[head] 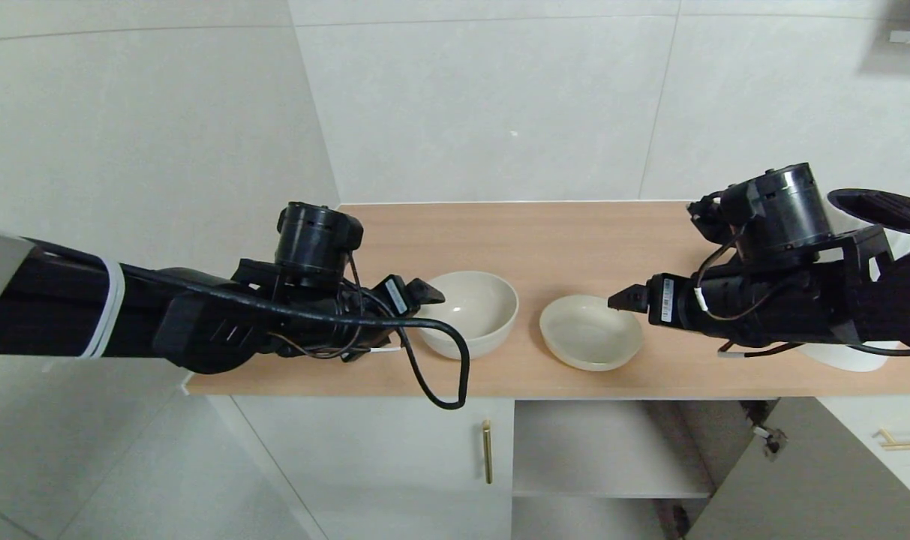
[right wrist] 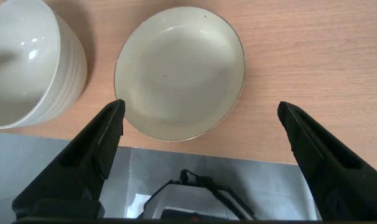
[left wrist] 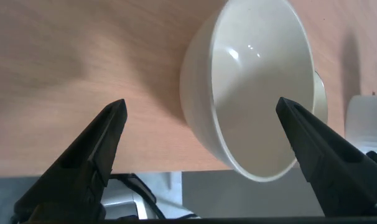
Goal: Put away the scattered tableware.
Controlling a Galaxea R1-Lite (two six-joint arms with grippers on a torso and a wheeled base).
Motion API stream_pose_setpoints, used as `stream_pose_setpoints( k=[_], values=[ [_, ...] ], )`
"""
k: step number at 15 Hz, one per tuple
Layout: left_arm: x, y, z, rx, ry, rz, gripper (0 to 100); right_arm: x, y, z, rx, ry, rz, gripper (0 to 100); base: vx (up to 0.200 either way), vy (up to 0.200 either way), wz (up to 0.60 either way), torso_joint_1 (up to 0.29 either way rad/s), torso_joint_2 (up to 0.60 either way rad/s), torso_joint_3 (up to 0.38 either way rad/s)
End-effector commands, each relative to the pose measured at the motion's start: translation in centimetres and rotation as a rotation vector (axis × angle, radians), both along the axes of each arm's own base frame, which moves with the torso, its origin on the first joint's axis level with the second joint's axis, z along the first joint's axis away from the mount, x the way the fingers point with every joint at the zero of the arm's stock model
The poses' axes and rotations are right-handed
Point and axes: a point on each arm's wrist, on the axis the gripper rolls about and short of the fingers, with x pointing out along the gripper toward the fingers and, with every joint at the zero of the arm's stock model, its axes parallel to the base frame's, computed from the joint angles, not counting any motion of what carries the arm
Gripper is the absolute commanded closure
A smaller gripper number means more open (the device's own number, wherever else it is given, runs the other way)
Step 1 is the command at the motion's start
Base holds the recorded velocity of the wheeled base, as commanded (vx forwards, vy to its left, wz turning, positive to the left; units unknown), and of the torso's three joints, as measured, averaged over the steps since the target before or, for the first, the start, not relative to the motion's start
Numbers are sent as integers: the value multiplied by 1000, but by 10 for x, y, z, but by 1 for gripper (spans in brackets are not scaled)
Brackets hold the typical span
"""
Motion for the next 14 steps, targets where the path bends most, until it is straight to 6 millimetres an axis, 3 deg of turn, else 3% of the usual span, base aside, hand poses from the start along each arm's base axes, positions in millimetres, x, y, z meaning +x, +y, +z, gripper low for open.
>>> stream_pose_setpoints(
  k=[1, 6, 7, 14],
  values=[
    [2, 0, -3, 6, 5, 6, 0, 0, 0, -1, -1, 3, 1, 0, 0, 0, 0, 0, 0, 0],
    [4, -3, -10, 15, 19, 3, 0, 0, 0, 0, -1, 1, 1, 0, 0, 0, 0, 0, 0, 0],
    [4, -3, -10, 16, 19, 4, 100, 0, 0, 0, -1, 1, 1, 0, 0, 0, 0, 0, 0, 0],
    [2, -3, -6, 12, 10, 1, 100, 0, 0, 0, -1, 1, 3, 0, 0, 0, 0, 0, 0, 0]
  ],
)
